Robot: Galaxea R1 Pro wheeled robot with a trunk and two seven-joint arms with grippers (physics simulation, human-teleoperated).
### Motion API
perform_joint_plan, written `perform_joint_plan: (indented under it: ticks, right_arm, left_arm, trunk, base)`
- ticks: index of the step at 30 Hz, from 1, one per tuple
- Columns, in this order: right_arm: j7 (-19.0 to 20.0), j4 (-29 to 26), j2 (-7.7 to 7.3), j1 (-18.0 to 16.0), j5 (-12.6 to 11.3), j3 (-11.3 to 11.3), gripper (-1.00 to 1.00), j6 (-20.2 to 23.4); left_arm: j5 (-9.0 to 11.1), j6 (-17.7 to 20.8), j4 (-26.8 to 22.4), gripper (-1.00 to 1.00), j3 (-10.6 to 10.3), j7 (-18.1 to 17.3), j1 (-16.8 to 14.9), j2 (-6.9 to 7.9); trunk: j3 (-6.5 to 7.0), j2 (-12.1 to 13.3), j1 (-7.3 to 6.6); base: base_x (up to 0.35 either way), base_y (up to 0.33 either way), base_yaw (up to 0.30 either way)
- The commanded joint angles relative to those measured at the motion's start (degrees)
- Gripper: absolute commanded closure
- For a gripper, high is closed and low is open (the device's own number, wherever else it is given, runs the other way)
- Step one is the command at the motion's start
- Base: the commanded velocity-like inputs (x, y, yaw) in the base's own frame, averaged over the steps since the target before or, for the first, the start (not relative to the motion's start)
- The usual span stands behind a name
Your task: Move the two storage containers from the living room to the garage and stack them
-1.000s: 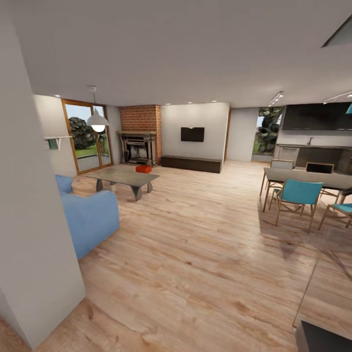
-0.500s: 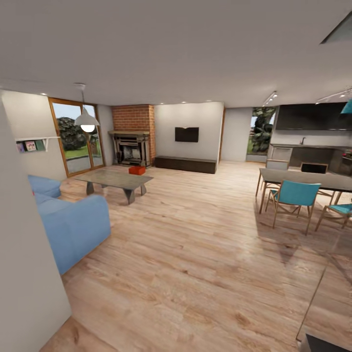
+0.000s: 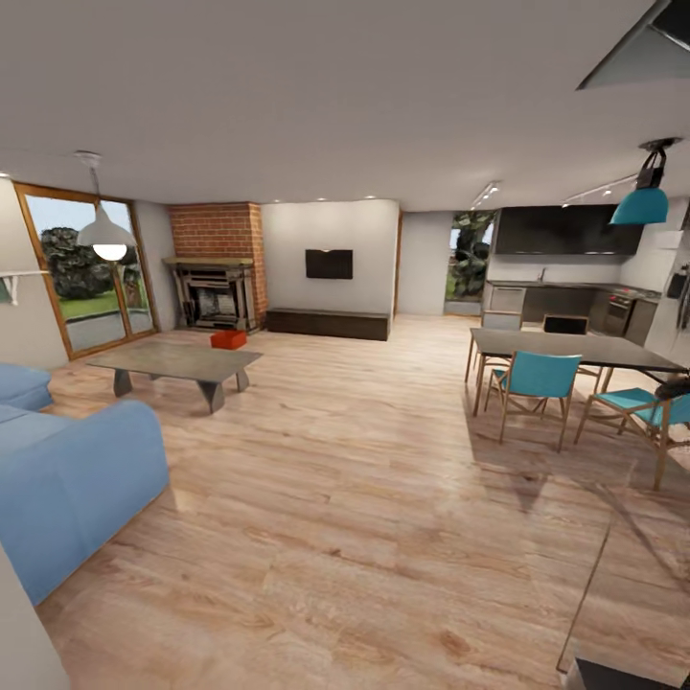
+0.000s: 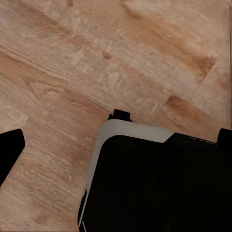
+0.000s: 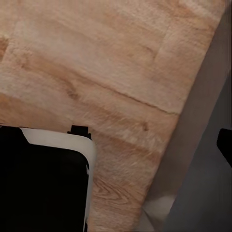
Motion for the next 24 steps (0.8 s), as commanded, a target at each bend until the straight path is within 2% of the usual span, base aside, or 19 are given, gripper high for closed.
perform_joint_plan:
  ticks: [1,24]
  right_arm:
    - [-0.2,0.2,0.02,-0.1,-0.1,0.4,-1.00,-0.2]
    - [-0.2,0.2,0.00,-0.1,0.0,0.4,-1.00,-0.1]
  left_arm:
    - [0.2,0.1,0.0,-1.00,0.3,0.1,0.0,0.00]
    - [0.2,0.1,0.0,-1.00,0.3,0.0,0.0,0.00]
  trunk:
    - [-0.02,0.0,0.05]
    - [-0.02,0.0,0.05]
  base:
    - [0.323,0.000,-0.101]
    - [0.323,0.000,-0.006]
